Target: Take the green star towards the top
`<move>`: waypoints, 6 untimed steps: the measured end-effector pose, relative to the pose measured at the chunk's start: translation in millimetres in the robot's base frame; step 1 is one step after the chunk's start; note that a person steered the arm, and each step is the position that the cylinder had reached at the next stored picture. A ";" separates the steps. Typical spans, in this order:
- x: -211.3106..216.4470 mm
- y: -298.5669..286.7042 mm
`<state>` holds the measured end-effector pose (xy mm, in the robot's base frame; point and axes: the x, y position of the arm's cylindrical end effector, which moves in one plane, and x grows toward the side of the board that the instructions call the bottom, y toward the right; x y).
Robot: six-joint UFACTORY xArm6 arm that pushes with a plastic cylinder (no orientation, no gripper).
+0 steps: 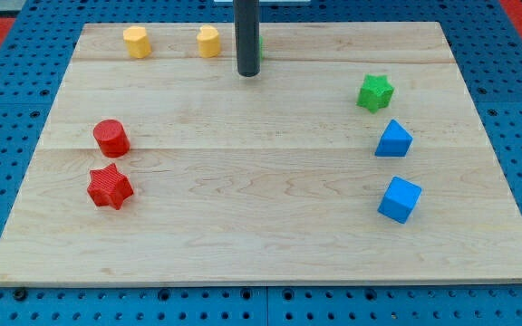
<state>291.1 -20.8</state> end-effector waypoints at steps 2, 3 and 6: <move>-23.7 22.9; 35.3 81.5; 95.1 182.0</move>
